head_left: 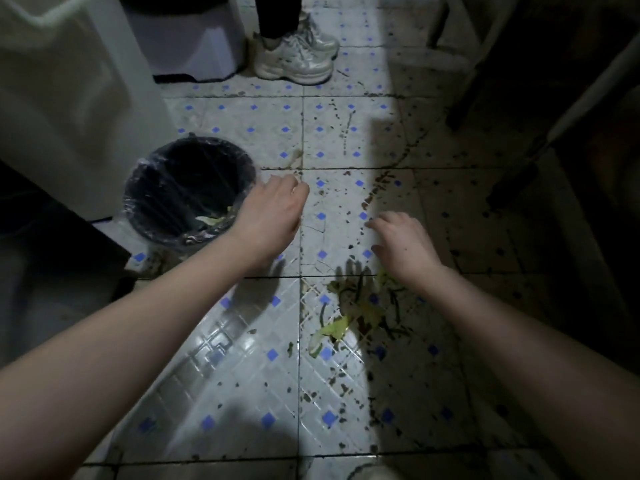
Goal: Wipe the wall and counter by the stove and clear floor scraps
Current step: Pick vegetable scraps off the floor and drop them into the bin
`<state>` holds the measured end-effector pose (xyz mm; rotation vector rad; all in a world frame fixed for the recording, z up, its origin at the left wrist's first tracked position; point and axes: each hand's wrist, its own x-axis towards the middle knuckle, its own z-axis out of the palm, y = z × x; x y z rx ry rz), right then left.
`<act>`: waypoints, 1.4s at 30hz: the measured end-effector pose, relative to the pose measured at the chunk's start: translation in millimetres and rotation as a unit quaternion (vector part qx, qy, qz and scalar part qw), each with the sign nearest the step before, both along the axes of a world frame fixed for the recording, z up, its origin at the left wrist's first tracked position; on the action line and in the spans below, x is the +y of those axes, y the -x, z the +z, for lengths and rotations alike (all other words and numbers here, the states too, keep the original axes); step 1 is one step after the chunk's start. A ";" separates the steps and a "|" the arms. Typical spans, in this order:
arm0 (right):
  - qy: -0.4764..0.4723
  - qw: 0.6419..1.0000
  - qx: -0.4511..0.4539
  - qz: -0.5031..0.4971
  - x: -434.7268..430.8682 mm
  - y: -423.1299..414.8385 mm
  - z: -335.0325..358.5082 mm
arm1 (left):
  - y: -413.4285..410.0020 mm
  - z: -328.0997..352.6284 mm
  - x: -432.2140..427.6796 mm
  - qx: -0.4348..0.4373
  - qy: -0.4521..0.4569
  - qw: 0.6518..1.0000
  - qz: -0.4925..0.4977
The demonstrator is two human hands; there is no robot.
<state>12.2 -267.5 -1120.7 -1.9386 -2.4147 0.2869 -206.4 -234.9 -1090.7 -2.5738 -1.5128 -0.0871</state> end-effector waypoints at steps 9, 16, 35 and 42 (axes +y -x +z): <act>0.086 0.993 0.077 -0.032 -54.0 -12.1 -67.0 | -19.4 -63.0 -26.7 0.061 0.073 0.993 -0.064; 0.134 0.990 0.042 -0.016 -65.5 -24.7 -98.4 | -12.3 -111.0 -49.4 0.090 0.133 0.984 -0.080; 0.137 0.990 -0.032 -0.005 -22.5 -45.4 -126.7 | -32.5 -146.7 -51.6 0.075 0.220 0.970 -0.070; 0.123 0.988 -0.065 -0.074 -11.1 -57.5 -120.9 | -34.1 -146.5 -48.4 0.069 0.220 0.970 -0.075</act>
